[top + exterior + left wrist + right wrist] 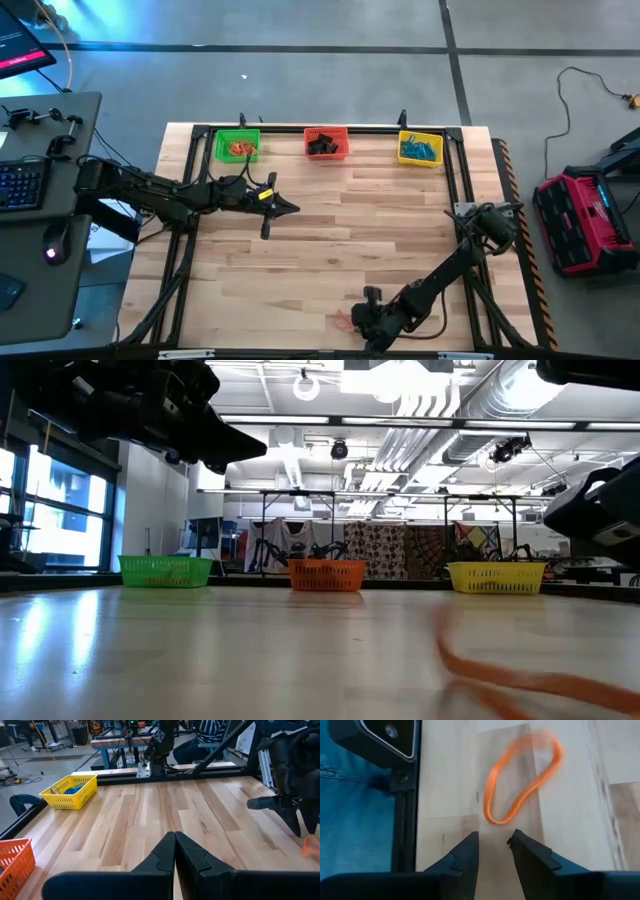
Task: Sort rubber bands into baskets
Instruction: Put the orange rubber band into the green bin
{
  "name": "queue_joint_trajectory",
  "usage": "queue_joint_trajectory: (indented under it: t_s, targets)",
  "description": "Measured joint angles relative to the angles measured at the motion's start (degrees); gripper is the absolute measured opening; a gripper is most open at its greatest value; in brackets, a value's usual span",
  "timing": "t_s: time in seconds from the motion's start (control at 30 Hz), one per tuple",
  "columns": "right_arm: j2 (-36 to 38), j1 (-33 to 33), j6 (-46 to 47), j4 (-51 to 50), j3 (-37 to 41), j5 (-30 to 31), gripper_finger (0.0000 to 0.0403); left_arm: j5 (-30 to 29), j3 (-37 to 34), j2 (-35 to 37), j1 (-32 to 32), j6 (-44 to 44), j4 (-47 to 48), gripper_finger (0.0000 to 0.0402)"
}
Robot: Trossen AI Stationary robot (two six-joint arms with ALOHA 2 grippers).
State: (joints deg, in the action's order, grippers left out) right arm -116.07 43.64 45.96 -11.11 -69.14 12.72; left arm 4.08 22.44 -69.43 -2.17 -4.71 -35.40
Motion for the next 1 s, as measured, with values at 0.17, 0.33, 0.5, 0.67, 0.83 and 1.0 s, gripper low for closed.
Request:
queue_joint_trajectory:
  t_s: [0.17,0.33,0.5,0.67,0.83,1.0]
  targets:
    - [0.0,-0.2,-0.2,-0.2,0.0,1.3,0.0093,0.0,0.0,0.0,0.0,0.0,0.0,0.0]
    - [-0.2,-0.1,-0.2,-0.3,-0.6,1.6,0.0089,0.0,0.0,0.0,0.0,0.0,0.0,0.0]
    - [-0.3,0.0,-2.6,-2.2,-2.1,5.8,0.011,0.0,0.0,0.0,0.0,0.0,0.1,0.0]
    - [-1.3,-0.2,-5.3,-1.1,-2.1,4.9,0.0136,0.0,0.0,0.0,0.0,0.0,1.1,0.0]
    - [-2.0,-0.2,-6.6,1.2,-2.1,3.5,0.014,0.0,0.0,0.0,0.0,0.0,2.3,0.0]
    - [-2.0,-0.3,-7.4,1.5,-2.1,3.8,0.014,-0.2,0.0,0.0,0.0,0.0,2.5,0.0]
